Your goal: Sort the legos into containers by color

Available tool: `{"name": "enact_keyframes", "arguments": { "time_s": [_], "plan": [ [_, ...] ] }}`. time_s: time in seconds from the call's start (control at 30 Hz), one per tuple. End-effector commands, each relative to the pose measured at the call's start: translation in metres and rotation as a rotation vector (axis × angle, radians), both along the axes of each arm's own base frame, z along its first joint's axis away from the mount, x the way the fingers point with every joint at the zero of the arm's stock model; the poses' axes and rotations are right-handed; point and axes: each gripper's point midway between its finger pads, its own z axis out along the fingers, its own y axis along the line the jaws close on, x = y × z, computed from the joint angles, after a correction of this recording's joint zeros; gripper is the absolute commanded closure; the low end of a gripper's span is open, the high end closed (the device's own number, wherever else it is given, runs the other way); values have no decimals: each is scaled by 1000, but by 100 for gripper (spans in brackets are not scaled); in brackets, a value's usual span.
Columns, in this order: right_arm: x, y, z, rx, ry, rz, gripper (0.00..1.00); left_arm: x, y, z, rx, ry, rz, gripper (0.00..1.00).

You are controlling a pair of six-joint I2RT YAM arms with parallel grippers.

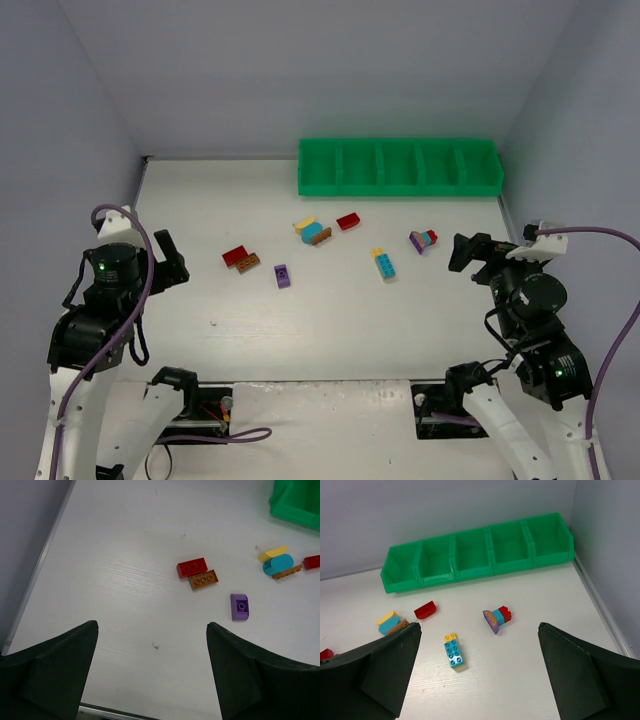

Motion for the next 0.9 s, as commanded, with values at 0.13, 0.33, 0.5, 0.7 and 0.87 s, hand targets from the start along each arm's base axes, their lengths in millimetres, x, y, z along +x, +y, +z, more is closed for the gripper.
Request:
{"name": "enact_keyframes", "arguments": {
  "time_s": [0.13,0.33,0.5,0.7,0.87],
  "plan": [
    [4,0,10,25,-29,-13,0,5,-3,5,-18,-11,-3,17],
    [10,19,3,17,8,82,0,4,-3,2,-18,5,-3,17],
    [34,37,-24,10,128,131,0,6,-6,-3,-21,22,-14,17],
    [73,78,-75,0,331,281,32,15,-14,-13,-37,56,-45,17],
    [104,107,-109,52,422,357,40,26,-23,-30,-52,90,-79,17]
  ]
}}
